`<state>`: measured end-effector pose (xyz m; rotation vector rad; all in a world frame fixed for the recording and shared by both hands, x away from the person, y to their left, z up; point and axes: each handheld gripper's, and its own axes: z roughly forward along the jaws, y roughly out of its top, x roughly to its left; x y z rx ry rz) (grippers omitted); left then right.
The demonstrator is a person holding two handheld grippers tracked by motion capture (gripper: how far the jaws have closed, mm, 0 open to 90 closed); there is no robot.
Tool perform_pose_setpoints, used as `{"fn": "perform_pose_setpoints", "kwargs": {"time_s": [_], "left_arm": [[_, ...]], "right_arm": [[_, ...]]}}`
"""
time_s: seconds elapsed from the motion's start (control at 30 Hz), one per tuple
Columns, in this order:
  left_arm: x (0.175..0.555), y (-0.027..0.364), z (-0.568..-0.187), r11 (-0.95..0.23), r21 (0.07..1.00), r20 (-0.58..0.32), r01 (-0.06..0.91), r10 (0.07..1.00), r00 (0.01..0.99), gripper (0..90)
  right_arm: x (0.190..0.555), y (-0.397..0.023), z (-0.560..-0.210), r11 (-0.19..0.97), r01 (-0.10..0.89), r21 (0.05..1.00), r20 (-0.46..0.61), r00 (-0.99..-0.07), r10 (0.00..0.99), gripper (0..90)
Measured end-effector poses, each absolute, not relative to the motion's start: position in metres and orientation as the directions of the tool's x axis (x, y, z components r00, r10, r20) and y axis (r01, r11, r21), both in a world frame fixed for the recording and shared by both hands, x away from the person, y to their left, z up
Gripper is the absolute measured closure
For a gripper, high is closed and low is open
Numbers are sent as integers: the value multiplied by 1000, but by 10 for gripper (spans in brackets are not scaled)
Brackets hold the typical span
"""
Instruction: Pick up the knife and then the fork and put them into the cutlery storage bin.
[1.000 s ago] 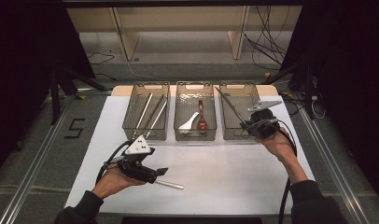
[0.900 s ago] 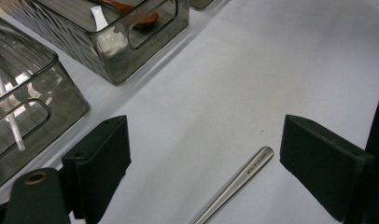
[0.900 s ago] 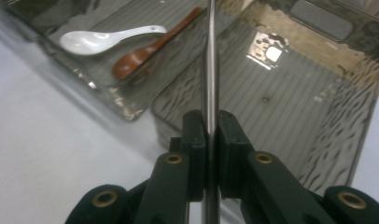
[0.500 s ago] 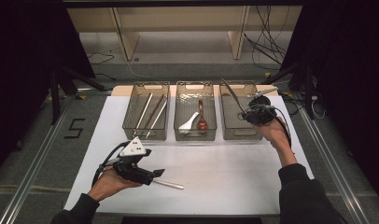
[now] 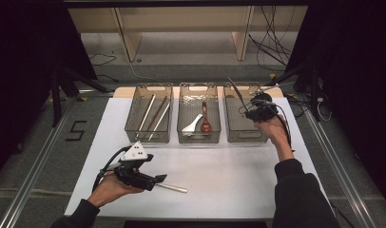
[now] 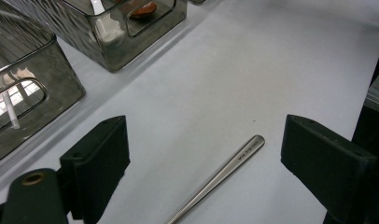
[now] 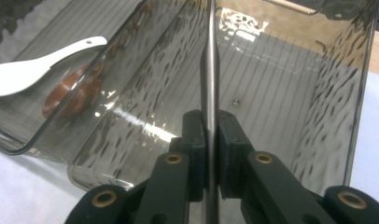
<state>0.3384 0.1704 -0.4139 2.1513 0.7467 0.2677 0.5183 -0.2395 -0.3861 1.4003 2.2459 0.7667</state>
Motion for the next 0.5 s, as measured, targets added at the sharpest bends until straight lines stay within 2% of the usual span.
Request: {"fn": "perform_pose_setpoints", "kwargs": {"time_s": [0.37, 0.43, 0.5], "left_arm": [[338, 170, -414, -487, 765, -60, 421, 596, 800, 149], [338, 170, -414, -490, 763, -58, 421, 598, 800, 149], [338, 170, -414, -490, 764, -55, 421, 600, 798, 149]], "right_arm": [[528, -244, -395, 296, 735, 610, -6, -369, 929, 821], [528, -244, -392, 266, 720, 641, 24, -365, 931, 715], [526, -243, -386, 241, 702, 670, 72, -385, 920, 669]]}}
